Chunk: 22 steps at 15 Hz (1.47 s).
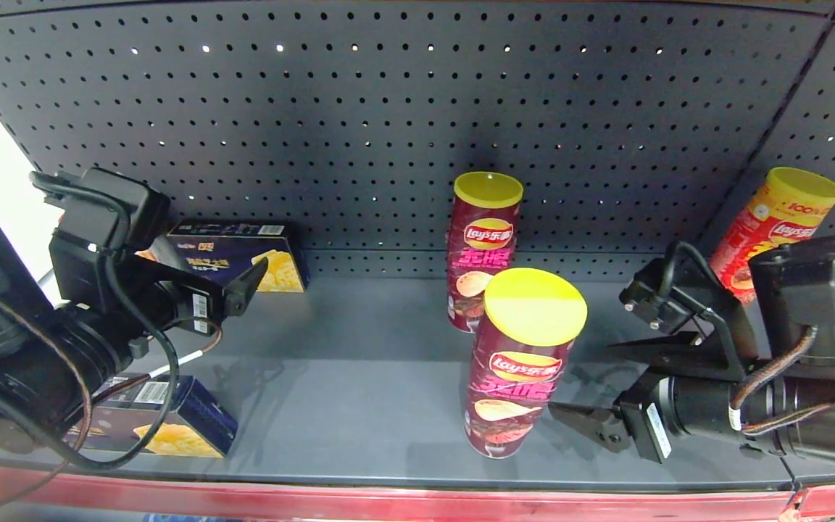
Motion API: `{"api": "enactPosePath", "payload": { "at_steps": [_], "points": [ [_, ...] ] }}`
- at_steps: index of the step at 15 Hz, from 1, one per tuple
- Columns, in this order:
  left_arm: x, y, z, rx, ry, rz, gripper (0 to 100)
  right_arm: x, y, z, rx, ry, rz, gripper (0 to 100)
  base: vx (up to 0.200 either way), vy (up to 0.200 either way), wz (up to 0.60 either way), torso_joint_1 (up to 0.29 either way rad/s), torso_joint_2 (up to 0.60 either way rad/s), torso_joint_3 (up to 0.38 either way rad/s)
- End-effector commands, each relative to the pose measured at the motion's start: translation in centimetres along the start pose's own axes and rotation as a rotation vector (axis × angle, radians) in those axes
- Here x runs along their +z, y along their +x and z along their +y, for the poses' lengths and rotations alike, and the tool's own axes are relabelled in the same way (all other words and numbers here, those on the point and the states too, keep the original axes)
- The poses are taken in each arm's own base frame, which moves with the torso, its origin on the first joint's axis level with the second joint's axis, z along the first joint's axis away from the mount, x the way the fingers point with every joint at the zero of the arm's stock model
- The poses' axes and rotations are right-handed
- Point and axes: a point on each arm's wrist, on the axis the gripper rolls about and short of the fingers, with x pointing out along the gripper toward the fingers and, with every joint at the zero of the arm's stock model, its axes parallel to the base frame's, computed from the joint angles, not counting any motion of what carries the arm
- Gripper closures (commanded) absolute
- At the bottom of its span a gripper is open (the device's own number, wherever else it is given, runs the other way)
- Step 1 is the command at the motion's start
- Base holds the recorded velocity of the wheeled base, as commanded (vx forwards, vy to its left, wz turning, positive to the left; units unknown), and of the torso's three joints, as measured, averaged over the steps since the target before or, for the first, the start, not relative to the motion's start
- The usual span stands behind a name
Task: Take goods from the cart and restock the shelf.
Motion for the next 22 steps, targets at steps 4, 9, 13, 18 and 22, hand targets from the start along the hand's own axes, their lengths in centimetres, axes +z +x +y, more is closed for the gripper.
{"api": "enactPosePath", "payload": {
  "at_steps": [4,9,13,18,22],
  "points": [
    [0.2,-0.2,0.3,0.01,-0.002,-0.01,0,0.1,0.8,0.1,0.004,-0.003,0.016,0,0.0,0.0,0.0,0.0,0.0,0.0],
    [0.2,-0.2,0.3,0.01,-0.002,-0.01,0,0.2,1.1,0.1,0.004,-0.003,0.017,0,0.0,0.0,0.0,0.0,0.0,0.0],
    [0.2,-0.2,0.3,0.009,-0.002,-0.011,0,0.3,1.4,0.5,0.016,-0.01,0.02,0,0.0,0.0,0.0,0.0,0.0,0.0],
    [0.3,-0.2,0.3,0.009,-0.002,-0.012,0,0.5,1.7,0.6,0.022,-0.015,0.021,0,0.0,0.0,0.0,0.0,0.0,0.0],
    [0.3,-0.2,0.3,0.011,-0.002,-0.012,0,0.6,1.8,0.9,0.029,-0.018,0.02,0,0.0,0.0,0.0,0.0,0.0,0.0]
  ]
}}
